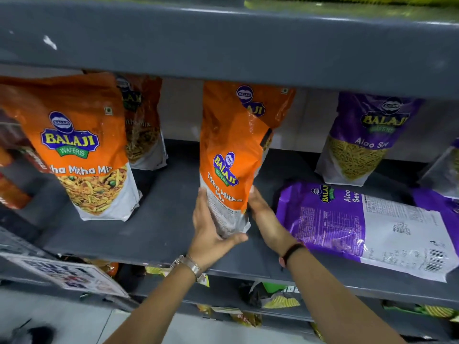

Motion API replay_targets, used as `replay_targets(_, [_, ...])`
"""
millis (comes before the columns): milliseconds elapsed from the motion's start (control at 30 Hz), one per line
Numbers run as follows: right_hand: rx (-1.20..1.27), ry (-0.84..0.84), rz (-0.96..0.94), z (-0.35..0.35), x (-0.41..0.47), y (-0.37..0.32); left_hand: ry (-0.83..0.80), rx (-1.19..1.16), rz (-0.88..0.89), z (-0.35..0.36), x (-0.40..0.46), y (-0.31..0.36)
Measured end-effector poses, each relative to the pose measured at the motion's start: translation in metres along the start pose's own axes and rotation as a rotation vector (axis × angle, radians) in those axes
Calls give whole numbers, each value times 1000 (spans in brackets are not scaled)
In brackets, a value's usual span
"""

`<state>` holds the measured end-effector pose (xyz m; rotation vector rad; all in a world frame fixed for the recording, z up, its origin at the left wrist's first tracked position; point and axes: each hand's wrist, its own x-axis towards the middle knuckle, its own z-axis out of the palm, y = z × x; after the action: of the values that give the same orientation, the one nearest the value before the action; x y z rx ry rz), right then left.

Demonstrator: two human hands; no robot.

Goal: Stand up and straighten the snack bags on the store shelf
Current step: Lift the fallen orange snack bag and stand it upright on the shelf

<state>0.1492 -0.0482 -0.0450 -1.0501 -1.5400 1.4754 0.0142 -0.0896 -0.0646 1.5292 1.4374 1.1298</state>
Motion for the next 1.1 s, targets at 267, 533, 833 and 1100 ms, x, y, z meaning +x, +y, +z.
replay_targets(267, [-8, 246, 32, -17, 1, -5, -13, -19, 30, -37, 9, -17])
replay_targets(533, [4, 229, -33, -17, 5, 8, 51, 82, -93, -49, 27, -34])
replay_targets(833, [-230, 202, -30, -15, 4, 12, 68, 32, -151, -33, 26, -25])
replay_targets(1100, [-599, 338, -93, -140, -36, -34, 573, -63, -354, 65, -19, 15])
